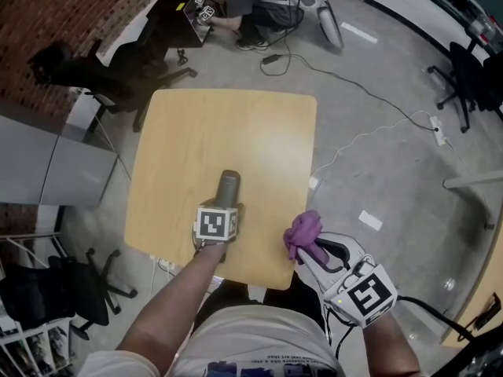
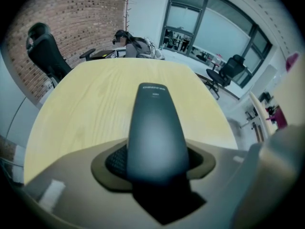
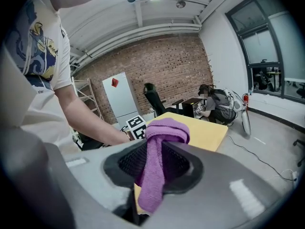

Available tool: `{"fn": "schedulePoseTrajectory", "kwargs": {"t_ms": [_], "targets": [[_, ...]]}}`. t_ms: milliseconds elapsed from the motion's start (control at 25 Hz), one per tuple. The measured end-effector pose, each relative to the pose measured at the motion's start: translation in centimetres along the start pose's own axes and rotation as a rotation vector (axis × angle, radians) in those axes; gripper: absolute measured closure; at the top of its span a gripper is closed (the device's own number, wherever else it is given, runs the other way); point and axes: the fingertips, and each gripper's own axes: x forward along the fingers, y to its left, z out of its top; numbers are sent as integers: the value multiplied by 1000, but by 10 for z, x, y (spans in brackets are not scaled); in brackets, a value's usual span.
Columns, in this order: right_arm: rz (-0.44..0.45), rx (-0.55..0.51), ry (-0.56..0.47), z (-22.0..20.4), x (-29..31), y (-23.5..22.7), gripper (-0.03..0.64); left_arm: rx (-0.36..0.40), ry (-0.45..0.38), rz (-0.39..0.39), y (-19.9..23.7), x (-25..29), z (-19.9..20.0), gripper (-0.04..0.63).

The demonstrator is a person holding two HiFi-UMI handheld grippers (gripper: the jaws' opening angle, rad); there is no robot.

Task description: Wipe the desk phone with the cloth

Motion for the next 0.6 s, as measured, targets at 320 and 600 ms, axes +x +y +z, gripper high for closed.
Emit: {"fn": "schedulePoseTrajectory", "kwargs": {"t_ms": [320,600], "targets": [[-9,-5,-7,3,-1,-3,523,-43,-25,-131,-9,-20,-5,308],[7,-22,-41,15,7,3,523,-62,-105,-308,-37,-68,5,308]]}}
